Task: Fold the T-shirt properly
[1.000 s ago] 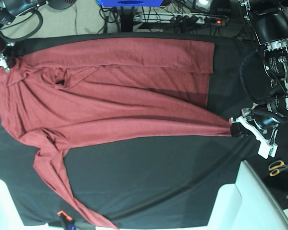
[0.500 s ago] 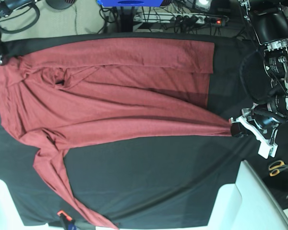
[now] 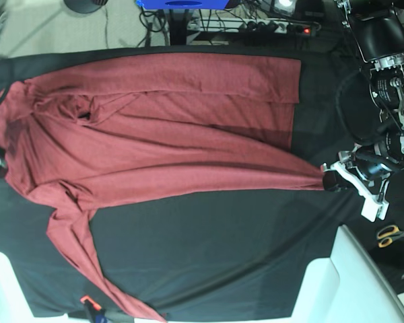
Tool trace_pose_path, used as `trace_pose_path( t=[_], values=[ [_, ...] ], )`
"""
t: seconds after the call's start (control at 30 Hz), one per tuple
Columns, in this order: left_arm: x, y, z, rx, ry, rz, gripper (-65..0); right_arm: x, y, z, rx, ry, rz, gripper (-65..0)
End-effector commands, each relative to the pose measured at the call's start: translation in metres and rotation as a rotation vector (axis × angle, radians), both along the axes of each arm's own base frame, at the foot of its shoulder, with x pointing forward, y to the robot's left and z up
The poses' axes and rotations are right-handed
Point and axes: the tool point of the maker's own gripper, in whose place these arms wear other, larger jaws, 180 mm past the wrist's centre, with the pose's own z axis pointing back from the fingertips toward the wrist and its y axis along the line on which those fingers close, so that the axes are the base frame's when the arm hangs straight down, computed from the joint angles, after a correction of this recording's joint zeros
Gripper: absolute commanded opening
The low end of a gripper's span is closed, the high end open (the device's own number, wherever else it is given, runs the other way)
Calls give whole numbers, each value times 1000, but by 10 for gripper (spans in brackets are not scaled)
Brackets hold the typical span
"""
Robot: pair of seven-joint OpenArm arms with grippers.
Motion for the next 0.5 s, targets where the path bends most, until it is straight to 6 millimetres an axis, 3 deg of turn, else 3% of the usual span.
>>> trace_pose_path(
  t=[0.0,0.2,0.27,0.4,0.47],
  values=[
    [9,4,16,13,-54,-3,-650,27,-16,27,-37,-85,2,-297],
    [9,10,17,27,-53,-2,-650,60,-19,21,-113,-103,33,-296],
    [8,14,18,39,-50,-2,-650,61,-23,20,-120,-105,17,-287],
    [6,20,14,40,-34,10,-650,57,-37,18,-175,-86,-44,-173],
    [5,23,10,49,-25,-8,-650,55,-39,16,-188,-75,-58,-162]
  ],
)
